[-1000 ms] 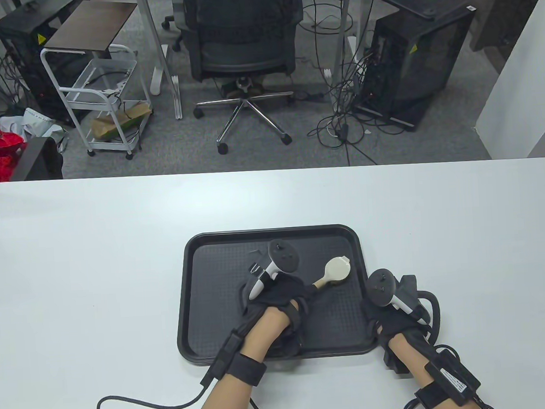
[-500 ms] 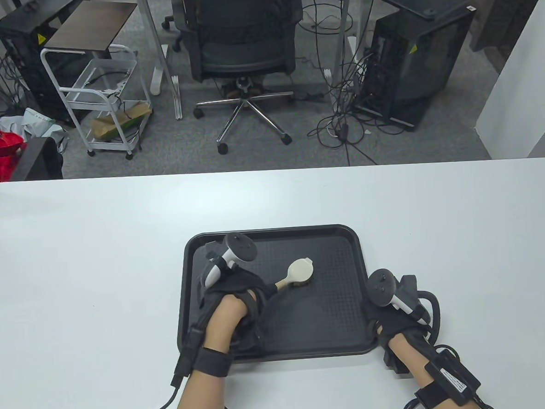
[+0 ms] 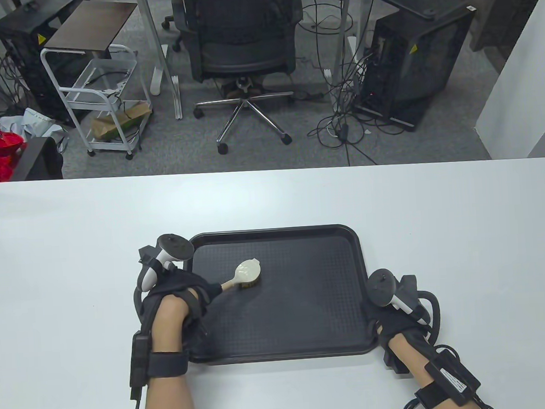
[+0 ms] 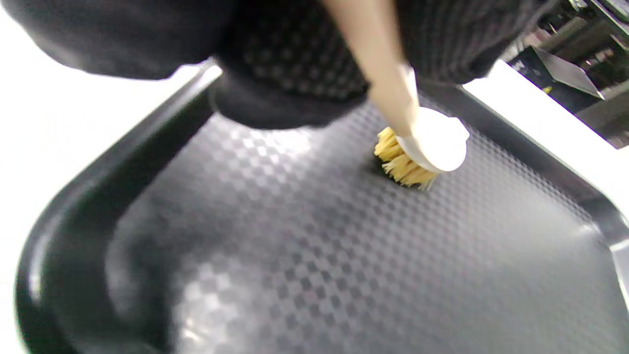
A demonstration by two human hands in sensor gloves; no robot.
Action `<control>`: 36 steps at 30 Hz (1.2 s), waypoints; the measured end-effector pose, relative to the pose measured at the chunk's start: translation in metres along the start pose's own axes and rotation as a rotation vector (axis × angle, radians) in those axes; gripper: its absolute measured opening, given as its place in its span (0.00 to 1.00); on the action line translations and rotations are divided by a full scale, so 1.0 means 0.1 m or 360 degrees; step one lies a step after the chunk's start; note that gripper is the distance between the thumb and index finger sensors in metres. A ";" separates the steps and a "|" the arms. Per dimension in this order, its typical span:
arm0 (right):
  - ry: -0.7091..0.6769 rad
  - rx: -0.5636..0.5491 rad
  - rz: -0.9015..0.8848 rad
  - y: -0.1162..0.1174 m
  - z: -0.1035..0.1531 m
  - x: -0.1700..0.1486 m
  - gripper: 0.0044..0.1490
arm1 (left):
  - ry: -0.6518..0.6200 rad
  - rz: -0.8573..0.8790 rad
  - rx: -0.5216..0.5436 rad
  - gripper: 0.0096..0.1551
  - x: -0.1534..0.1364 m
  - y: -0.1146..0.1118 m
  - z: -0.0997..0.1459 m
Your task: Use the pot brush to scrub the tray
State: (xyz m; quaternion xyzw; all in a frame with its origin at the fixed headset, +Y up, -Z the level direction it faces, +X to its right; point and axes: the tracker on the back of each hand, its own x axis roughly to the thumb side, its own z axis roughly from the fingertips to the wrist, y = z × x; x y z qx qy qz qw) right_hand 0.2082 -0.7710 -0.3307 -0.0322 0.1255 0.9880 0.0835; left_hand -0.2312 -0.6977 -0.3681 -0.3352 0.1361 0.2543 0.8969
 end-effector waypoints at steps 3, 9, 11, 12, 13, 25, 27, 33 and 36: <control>0.0000 0.0000 -0.0001 0.00 0.00 0.00 0.39 | 0.0033 0.0067 0.0038 0.36 -0.16 0.10 0.04; 0.0001 0.0000 0.0000 0.00 0.00 0.00 0.39 | 0.0108 0.0233 0.0128 0.35 -0.54 0.28 0.13; 0.0001 0.0000 0.0000 0.00 0.00 0.00 0.38 | 0.0125 0.0302 0.0149 0.35 -0.68 0.32 0.15; 0.0001 0.0000 0.0000 0.00 0.00 0.00 0.39 | 0.0135 0.0315 0.0146 0.35 -0.72 0.33 0.15; 0.0001 0.0000 0.0000 0.00 0.00 0.00 0.39 | 0.0144 0.0336 0.0155 0.35 -0.77 0.34 0.15; 0.0000 0.0000 0.0002 0.00 0.00 0.00 0.39 | -0.0323 0.0520 0.0138 0.35 -0.56 0.38 0.21; 0.0001 -0.0001 0.0003 0.00 0.00 0.00 0.39 | -0.0446 0.0523 0.0144 0.35 -0.34 0.33 0.22; 0.0002 -0.0001 0.0003 0.00 0.00 0.00 0.38 | -0.0637 0.0339 0.0056 0.35 0.44 -0.06 0.18; 0.0002 -0.0002 0.0004 0.00 0.00 0.00 0.38 | -0.0671 0.0179 0.0041 0.35 0.75 -0.29 0.16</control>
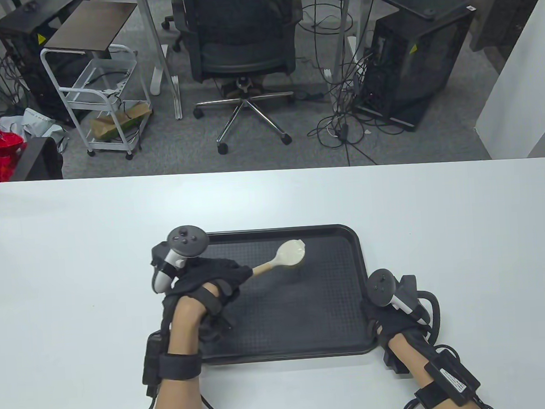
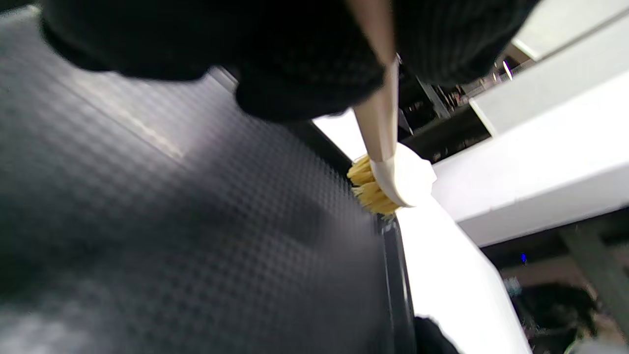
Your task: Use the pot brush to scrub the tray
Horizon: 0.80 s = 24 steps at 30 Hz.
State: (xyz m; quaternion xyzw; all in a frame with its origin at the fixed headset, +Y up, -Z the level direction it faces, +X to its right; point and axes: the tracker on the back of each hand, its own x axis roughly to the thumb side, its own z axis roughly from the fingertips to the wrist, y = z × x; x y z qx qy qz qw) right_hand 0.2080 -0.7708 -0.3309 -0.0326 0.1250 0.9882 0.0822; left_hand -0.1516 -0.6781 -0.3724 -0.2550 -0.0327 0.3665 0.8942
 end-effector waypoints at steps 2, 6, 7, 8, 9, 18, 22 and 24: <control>0.0000 0.0001 0.0000 0.00 0.00 0.00 0.39 | -0.0044 -0.0074 -0.0017 0.35 0.14 -0.18 -0.07; -0.0001 -0.0001 0.0001 0.00 0.00 0.00 0.39 | -0.0073 -0.0129 -0.0033 0.35 0.26 -0.48 -0.21; -0.0001 -0.0001 0.0001 0.00 0.00 0.00 0.38 | -0.0074 -0.0134 -0.0026 0.35 0.27 -0.54 -0.24; -0.0001 -0.0001 0.0001 0.00 0.00 0.00 0.39 | -0.0074 -0.0138 -0.0012 0.35 0.29 -0.60 -0.26; -0.0001 -0.0001 0.0001 0.00 0.00 0.00 0.39 | -0.0078 -0.0142 -0.0007 0.35 0.30 -0.64 -0.28; 0.0005 -0.0011 0.0018 0.00 0.00 0.01 0.38 | -0.0129 -0.0191 0.0041 0.35 0.45 -0.95 -0.31; 0.0006 -0.0011 0.0021 0.00 0.01 0.01 0.39 | -0.0106 -0.0224 0.0031 0.35 0.43 -1.01 -0.33; 0.0006 -0.0011 0.0021 0.00 0.01 0.01 0.39 | -0.0120 -0.0231 0.0023 0.35 0.43 -1.03 -0.34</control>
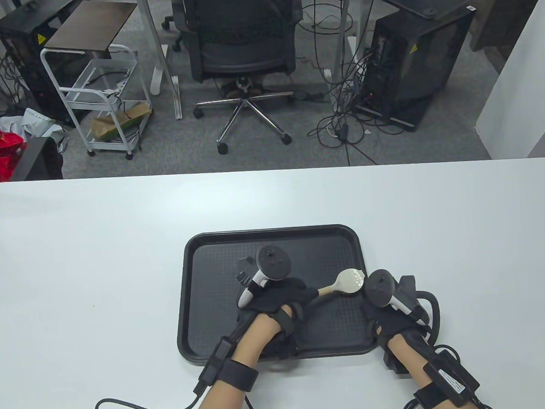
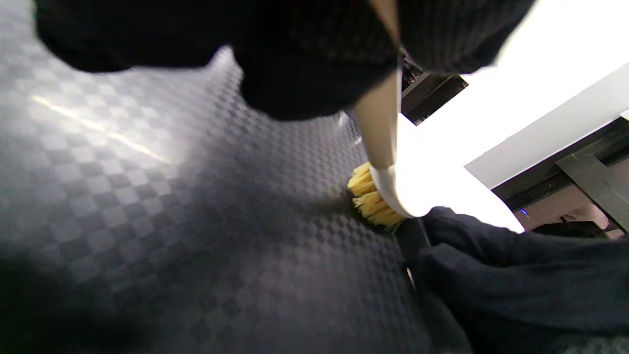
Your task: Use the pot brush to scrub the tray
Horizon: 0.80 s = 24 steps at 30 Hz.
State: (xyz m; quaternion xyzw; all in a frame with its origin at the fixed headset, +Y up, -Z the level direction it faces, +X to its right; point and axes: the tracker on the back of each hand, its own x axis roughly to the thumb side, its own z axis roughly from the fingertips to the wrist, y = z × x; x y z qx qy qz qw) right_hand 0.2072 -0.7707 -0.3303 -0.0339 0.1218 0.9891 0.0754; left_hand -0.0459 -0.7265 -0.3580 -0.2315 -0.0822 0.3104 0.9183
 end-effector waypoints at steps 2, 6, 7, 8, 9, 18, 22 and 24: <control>0.0000 -0.0001 0.0001 0.00 0.00 0.00 0.39 | 0.0021 -0.0005 -0.0023 0.35 0.00 -0.01 0.00; 0.0001 -0.0002 0.0001 0.00 0.00 0.00 0.38 | 0.0067 -0.0046 -0.0040 0.34 -0.02 0.02 0.00; 0.0001 -0.0002 0.0002 0.00 0.00 0.00 0.39 | 0.0093 -0.0048 -0.0055 0.34 -0.03 0.02 0.01; 0.0001 -0.0002 0.0003 0.00 0.00 0.00 0.39 | 0.0119 -0.0050 -0.0088 0.34 -0.05 0.04 0.01; 0.0002 -0.0003 0.0003 0.00 0.00 0.00 0.38 | 0.0127 -0.0045 -0.0098 0.34 -0.08 0.07 0.02; 0.0002 -0.0003 0.0003 0.00 0.01 0.00 0.38 | 0.0312 -0.0066 -0.0233 0.35 -0.37 0.35 0.09; 0.0002 -0.0003 0.0004 0.00 0.01 0.00 0.38 | 0.0393 -0.0086 -0.0244 0.35 -0.51 0.51 0.15; 0.0002 -0.0003 0.0004 0.00 0.01 0.00 0.38 | 0.0437 -0.0081 -0.0259 0.35 -0.59 0.58 0.19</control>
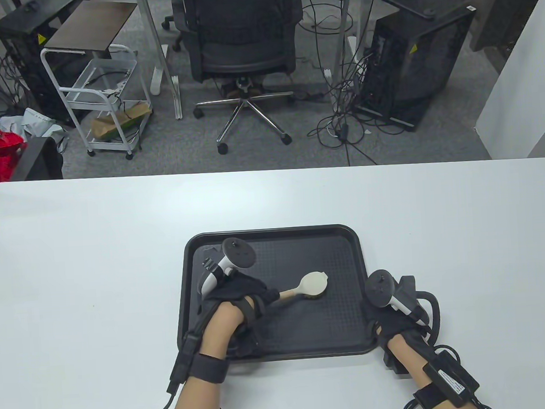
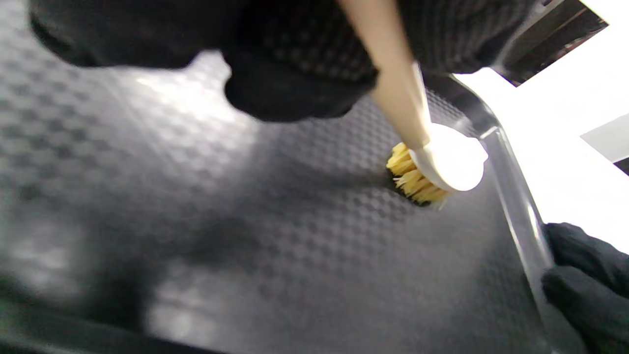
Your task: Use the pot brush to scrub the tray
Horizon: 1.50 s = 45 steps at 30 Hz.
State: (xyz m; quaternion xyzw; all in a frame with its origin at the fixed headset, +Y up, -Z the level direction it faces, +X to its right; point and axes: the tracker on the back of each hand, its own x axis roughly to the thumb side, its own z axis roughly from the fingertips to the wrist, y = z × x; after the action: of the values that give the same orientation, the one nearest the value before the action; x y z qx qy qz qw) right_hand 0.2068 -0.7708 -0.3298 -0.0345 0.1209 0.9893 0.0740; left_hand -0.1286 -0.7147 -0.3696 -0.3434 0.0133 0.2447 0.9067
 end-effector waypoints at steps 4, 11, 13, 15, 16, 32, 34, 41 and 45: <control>0.0000 0.0000 -0.0001 0.00 0.00 0.00 0.38 | 0.0057 -0.0031 -0.0021 0.35 -0.14 0.12 0.06; 0.0001 -0.0001 0.0001 0.00 0.00 0.00 0.38 | 0.0155 -0.0018 0.0019 0.35 -0.45 0.34 0.19; 0.0001 -0.0001 0.0002 0.00 0.00 0.00 0.38 | 0.0179 0.0024 0.0016 0.35 -0.55 0.38 0.21; 0.0000 0.0000 -0.0001 0.00 0.00 0.00 0.38 | 0.0203 0.0059 0.0025 0.35 -0.66 0.42 0.23; 0.0000 0.0000 0.0000 0.00 0.00 0.00 0.38 | 0.0229 0.0074 0.0035 0.34 -0.72 0.44 0.24; 0.0001 -0.0003 0.0003 0.00 0.00 0.00 0.38 | 0.0393 0.0397 0.0255 0.34 -1.47 0.76 0.59; 0.0002 -0.0003 0.0003 0.00 0.00 0.00 0.38 | 0.0402 0.0426 0.0276 0.34 -1.55 0.79 0.63; 0.0002 -0.0001 0.0002 0.00 0.00 0.00 0.38 | 0.0452 0.0532 0.0338 0.34 -1.80 0.84 0.74; 0.0002 -0.0002 0.0001 0.00 0.00 0.00 0.38 | 0.0389 0.0530 0.0349 0.34 -1.76 0.86 0.75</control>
State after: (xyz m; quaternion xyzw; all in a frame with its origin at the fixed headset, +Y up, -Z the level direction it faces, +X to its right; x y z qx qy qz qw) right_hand 0.2064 -0.7707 -0.3298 -0.0350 0.1202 0.9894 0.0735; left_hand -0.3327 -0.6886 -0.3315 -0.2630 0.2061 0.3447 0.8772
